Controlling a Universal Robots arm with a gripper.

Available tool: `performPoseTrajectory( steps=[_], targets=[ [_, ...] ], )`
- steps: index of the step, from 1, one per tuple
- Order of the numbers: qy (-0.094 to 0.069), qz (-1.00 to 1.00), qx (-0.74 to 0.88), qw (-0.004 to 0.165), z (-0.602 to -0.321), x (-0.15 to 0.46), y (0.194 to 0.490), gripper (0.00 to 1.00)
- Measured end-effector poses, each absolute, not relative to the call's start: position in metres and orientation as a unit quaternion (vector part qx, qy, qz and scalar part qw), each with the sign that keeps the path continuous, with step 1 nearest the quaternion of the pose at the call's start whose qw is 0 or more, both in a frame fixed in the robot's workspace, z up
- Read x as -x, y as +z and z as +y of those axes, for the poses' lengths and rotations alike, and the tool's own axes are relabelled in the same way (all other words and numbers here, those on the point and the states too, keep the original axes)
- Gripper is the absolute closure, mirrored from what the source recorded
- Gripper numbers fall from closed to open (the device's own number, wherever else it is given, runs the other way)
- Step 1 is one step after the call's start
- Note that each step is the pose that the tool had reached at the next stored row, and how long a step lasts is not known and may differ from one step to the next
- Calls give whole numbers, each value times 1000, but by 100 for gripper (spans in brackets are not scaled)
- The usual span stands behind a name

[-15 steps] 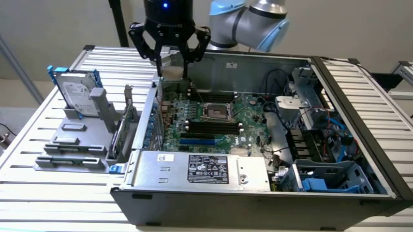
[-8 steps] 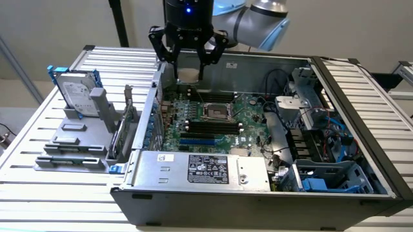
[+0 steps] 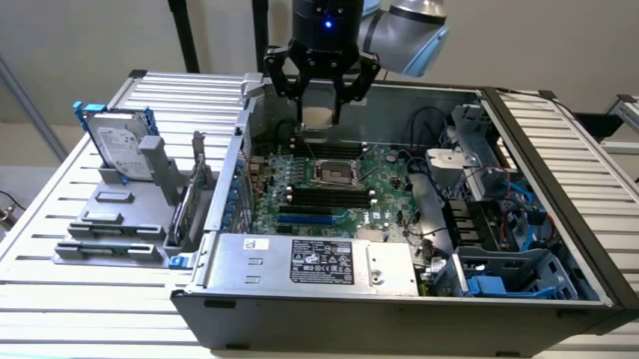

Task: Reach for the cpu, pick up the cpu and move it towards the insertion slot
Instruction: 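Pick up the cpu and move it towards the insertion slot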

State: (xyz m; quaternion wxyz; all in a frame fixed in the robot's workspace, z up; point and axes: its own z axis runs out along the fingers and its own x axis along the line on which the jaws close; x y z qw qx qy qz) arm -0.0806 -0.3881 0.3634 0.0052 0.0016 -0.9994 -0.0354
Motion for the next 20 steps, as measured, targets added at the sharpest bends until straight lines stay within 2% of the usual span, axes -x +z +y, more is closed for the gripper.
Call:
performPoseTrajectory(
  steps=[12,20],
  targets=[
    [-29,-1000,-2,5,-349,45,355,46],
    [-17,-1000,-1,5,-331,37,351,46]
  ],
)
